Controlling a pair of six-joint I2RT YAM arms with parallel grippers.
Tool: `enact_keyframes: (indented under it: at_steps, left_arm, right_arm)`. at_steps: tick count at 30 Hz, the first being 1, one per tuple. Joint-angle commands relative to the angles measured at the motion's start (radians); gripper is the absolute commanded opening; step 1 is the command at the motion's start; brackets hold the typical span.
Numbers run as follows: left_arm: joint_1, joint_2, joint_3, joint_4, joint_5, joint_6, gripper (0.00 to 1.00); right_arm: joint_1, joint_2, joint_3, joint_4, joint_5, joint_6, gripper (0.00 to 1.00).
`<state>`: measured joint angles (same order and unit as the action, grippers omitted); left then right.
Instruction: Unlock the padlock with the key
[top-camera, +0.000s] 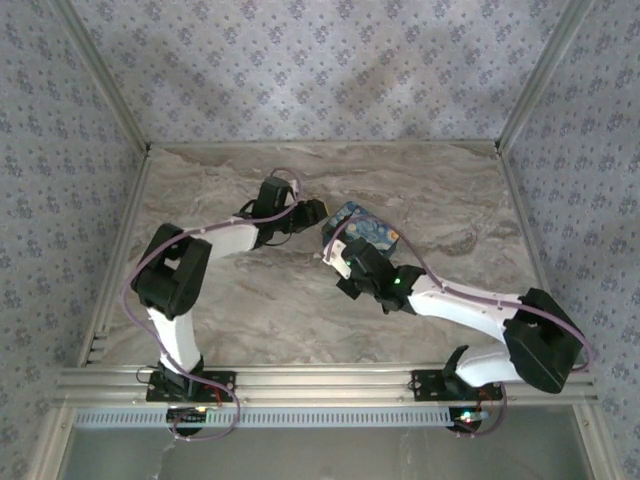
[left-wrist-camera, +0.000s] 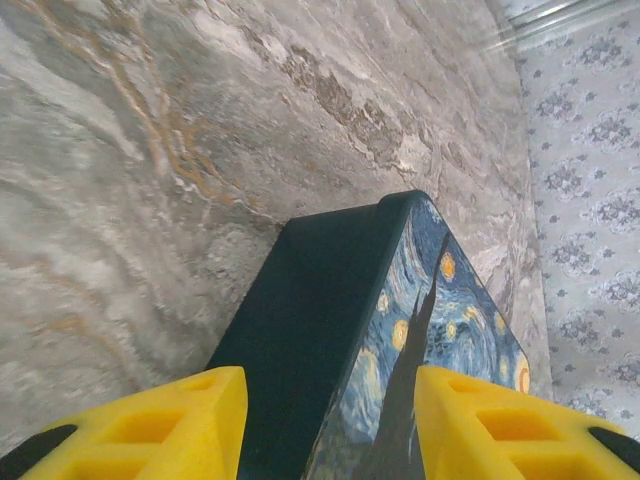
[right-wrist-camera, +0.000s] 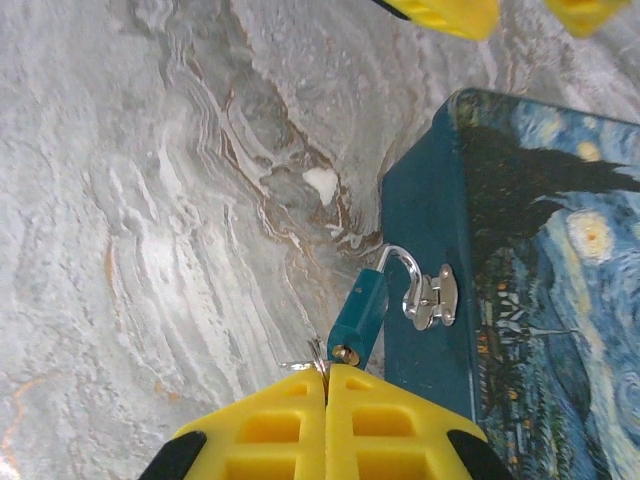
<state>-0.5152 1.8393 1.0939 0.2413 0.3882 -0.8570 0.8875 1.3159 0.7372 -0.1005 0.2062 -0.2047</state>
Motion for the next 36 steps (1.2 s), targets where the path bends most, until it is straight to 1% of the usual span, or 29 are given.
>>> enact_keyframes:
  at_steps: [1,7,12,17,24,29,36]
  left_arm:
    - [0.015,-0.087,-0.050,0.029,-0.027,0.014,0.48]
    - [0.026,-0.218,-0.165,0.007,-0.081,0.037,0.49]
    - [0.038,-0.334,-0.254,-0.044,-0.129,0.053,0.51]
    - [0.050,-0.445,-0.322,-0.139,-0.201,0.075,0.52]
    - [0.085,-0.567,-0.441,-0.162,-0.235,0.054,0.54]
    - [0.095,-0.633,-0.497,-0.180,-0.251,0.046,0.55]
    - [0.113,-0.715,-0.542,-0.205,-0.275,0.038,0.58]
  right_arm:
    - [0.008,-0.061,-0.009,-0.028,0.031,0.062,0.00]
    - [0.020,-0.109,-0.012,-0.037,0.015,0.113,0.00]
    - [0.050,-0.076,-0.009,0.009,-0.011,0.141,0.00]
    - [0.085,0.014,0.008,0.079,-0.043,0.164,0.00]
    - [0.134,0.195,0.075,0.166,-0.091,0.183,0.00]
    - [0.163,0.317,0.136,0.193,-0.100,0.183,0.00]
    - [0.181,0.409,0.201,0.180,-0.111,0.193,0.00]
